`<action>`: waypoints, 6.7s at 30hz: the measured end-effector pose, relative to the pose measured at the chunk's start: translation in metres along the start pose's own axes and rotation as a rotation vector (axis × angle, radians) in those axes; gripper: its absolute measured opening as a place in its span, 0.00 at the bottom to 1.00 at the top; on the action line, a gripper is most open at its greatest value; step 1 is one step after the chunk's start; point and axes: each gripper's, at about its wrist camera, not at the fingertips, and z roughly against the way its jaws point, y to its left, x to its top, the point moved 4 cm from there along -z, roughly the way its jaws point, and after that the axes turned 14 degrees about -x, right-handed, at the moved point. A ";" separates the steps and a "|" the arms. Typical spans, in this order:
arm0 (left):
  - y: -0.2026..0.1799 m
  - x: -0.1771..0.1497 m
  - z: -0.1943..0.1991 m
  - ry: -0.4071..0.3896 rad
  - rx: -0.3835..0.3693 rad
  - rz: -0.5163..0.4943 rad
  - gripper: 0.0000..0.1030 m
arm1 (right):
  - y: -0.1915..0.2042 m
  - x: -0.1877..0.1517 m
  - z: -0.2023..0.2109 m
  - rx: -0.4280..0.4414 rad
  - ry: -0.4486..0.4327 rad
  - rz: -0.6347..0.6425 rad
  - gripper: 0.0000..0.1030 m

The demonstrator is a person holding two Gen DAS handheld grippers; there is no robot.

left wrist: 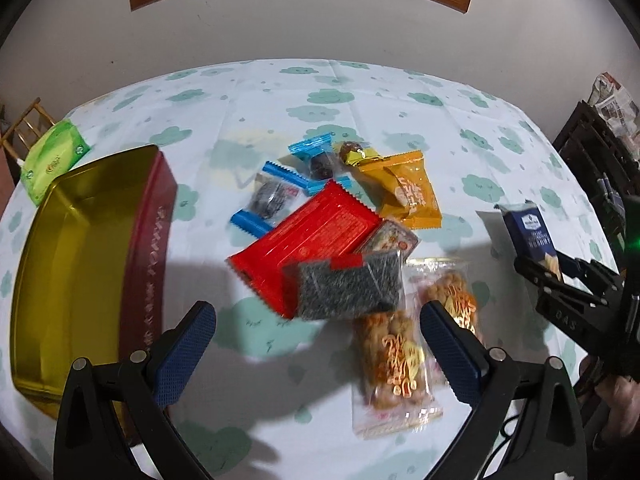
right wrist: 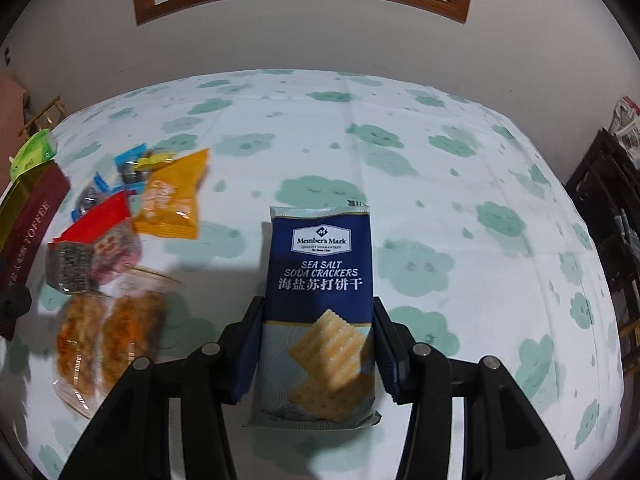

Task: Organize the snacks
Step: 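Grasp the grey seaweed pack with the left gripper while the right gripper grasps the blue cracker pack, then carry the grey seaweed pack into the gold tin and open the left gripper, then carry the blue cracker pack into the gold tin and open the right gripper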

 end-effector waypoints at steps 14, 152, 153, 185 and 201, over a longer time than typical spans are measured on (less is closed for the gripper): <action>0.003 0.009 -0.030 0.039 -0.040 0.019 0.78 | -0.013 -0.005 -0.016 0.013 -0.009 -0.044 0.49; 0.264 -0.086 0.175 -0.135 0.383 0.272 0.95 | 0.285 0.041 0.156 0.376 -0.166 0.231 0.49; 0.266 -0.088 0.176 -0.132 0.385 0.282 0.95 | 0.292 0.041 0.157 0.383 -0.163 0.243 0.49; 0.302 -0.124 0.193 -0.144 0.381 0.443 0.95 | 0.378 0.013 0.132 0.367 -0.053 0.403 0.50; 0.190 -0.076 0.160 -0.150 0.232 0.213 0.95 | 0.215 0.027 0.151 0.260 -0.174 0.219 0.52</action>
